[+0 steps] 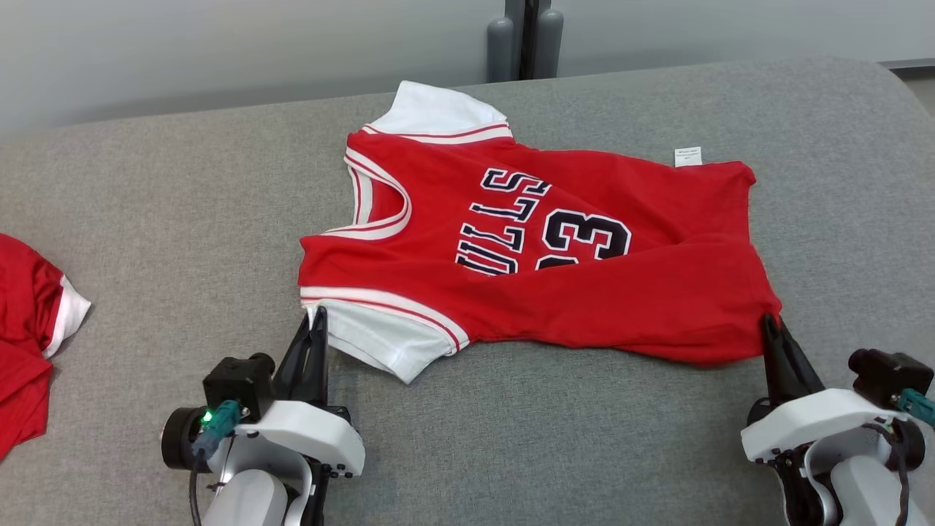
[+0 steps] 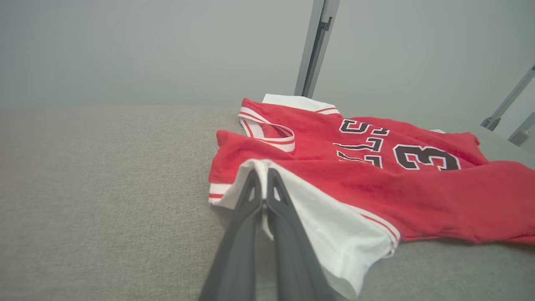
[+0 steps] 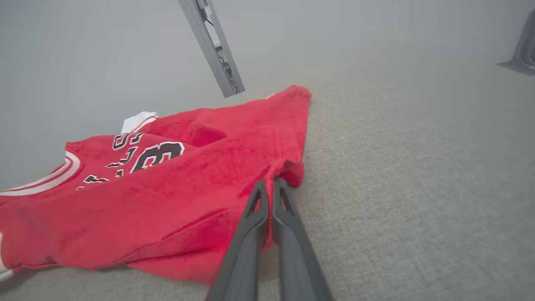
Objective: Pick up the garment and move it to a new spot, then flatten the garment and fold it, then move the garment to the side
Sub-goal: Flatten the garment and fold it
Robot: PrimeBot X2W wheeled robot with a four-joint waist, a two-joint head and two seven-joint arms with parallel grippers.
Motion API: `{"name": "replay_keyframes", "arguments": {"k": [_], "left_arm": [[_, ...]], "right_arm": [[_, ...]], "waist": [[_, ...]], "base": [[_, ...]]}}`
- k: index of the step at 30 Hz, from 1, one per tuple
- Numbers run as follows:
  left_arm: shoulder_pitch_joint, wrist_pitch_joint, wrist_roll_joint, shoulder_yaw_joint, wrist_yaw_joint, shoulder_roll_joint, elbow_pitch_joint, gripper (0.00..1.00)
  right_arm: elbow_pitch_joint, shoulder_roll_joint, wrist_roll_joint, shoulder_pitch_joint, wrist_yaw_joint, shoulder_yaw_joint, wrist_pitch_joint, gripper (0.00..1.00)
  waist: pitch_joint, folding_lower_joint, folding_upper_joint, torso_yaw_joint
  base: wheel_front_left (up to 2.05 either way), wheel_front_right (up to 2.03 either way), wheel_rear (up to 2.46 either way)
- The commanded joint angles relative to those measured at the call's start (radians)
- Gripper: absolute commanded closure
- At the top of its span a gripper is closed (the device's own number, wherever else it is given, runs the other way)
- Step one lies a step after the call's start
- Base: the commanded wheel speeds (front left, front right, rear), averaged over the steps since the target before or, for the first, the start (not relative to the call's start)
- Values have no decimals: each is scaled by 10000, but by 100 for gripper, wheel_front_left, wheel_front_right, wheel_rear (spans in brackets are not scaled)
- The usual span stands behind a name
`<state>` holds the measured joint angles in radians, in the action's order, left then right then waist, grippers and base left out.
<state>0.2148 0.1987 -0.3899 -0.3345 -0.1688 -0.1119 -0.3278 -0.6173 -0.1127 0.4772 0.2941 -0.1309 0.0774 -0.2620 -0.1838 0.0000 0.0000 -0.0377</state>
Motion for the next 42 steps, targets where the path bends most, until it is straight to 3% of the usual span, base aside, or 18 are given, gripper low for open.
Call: {"name": "replay_keyframes", "arguments": {"k": [1, 12, 22, 29, 34, 37, 42], "left_arm": [[-55, 52, -118, 93, -27, -76, 123, 100], [-198, -451, -1304, 828, 221, -191, 1713, 100], [278, -1214, -3140, 1739, 397, 67, 3690, 100], [409, -1612, -4352, 2003, 196, 358, 4613, 100], [460, -1679, -5563, 2146, -25, 505, 5100, 100], [914, -1730, -6777, 2268, -322, 576, 5523, 100], [1971, -1824, -7645, 2212, -857, 585, 5790, 100]], "right_arm": [[357, -144, -130, -128, 4, 97, -57, 100], [3912, -1156, 380, -602, 4, 995, -39, 100], [4845, -1796, 875, -81, 4, 358, 152, 100], [5655, -1895, 872, 186, 4, 2, 721, 100], [6251, -1616, 558, 233, 4, -372, 1245, 100], [6584, -1507, 436, 436, 4, -619, 1576, 100], [6844, -1540, 404, 1080, 2, -688, 2202, 100]], "waist": [[84, 0, 0, -52], [623, 0, 0, -267], [1146, 0, 0, -209], [1234, 0, 0, -197], [1107, 0, 0, -238], [868, 0, 0, -251], [364, 0, 0, -227]], "base": [[0, 0, 0], [0, 0, 0], [0, 0, 0], [0, 0, 0], [0, 0, 0], [0, 0, 0], [0, 0, 0]]}}
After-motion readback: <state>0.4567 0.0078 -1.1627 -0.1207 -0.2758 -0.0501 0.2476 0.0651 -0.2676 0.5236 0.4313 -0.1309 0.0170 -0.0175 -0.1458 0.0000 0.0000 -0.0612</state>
